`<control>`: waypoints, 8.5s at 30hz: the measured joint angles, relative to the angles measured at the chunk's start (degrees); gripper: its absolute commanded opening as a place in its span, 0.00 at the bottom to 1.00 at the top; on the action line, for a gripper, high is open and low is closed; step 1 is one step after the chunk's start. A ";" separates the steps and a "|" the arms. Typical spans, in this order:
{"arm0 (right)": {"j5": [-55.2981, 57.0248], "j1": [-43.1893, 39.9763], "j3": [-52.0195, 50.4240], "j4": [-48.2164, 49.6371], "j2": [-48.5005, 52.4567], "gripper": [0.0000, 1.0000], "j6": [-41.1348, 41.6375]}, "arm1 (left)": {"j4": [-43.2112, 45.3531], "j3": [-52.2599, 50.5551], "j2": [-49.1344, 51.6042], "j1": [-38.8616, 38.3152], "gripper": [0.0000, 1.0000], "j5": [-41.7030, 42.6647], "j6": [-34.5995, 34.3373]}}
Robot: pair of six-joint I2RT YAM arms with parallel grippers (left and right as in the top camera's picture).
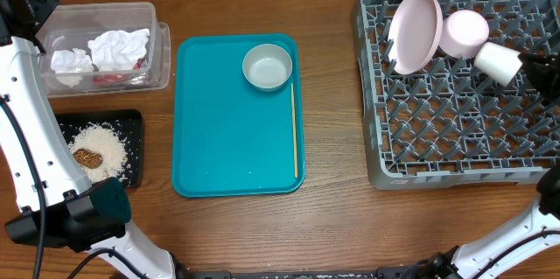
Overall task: Sort waste into correct bins and load items into the dishwasher
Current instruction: 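Grasp the white cup rim with the right gripper and lift, then carry the white cup right and lower it into the dish rack, then release the cup upside down in the rack and raise the right gripper, then reach the right gripper to the white bowl on the teal tray and grasp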
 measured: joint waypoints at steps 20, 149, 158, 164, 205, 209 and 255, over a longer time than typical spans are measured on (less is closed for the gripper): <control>9.25 -2.71 2.10 -5.01 -0.22 0.05 1.79 | 0.00 0.00 0.00 0.00 1.00 0.00 0.00; 72.65 16.98 15.98 -29.03 -4.26 0.04 11.37 | 0.00 0.00 0.00 0.00 1.00 0.00 0.00; 72.81 16.96 15.13 -27.58 -4.26 0.04 11.39 | 0.00 0.00 0.00 0.00 1.00 0.00 0.00; 72.85 16.72 11.67 -25.64 -4.24 0.04 11.37 | 0.00 0.00 0.00 0.00 1.00 0.00 0.00; 43.91 46.64 26.08 -11.61 -20.48 0.84 -3.04 | 0.00 0.00 0.00 0.00 1.00 0.00 0.00; 48.96 59.74 26.08 -8.76 -16.76 0.85 -4.35 | 0.00 0.00 0.00 0.00 1.00 0.00 0.00; 69.11 87.06 25.86 -6.27 17.40 0.06 -6.71 | 0.00 0.00 0.00 0.00 1.00 0.00 0.00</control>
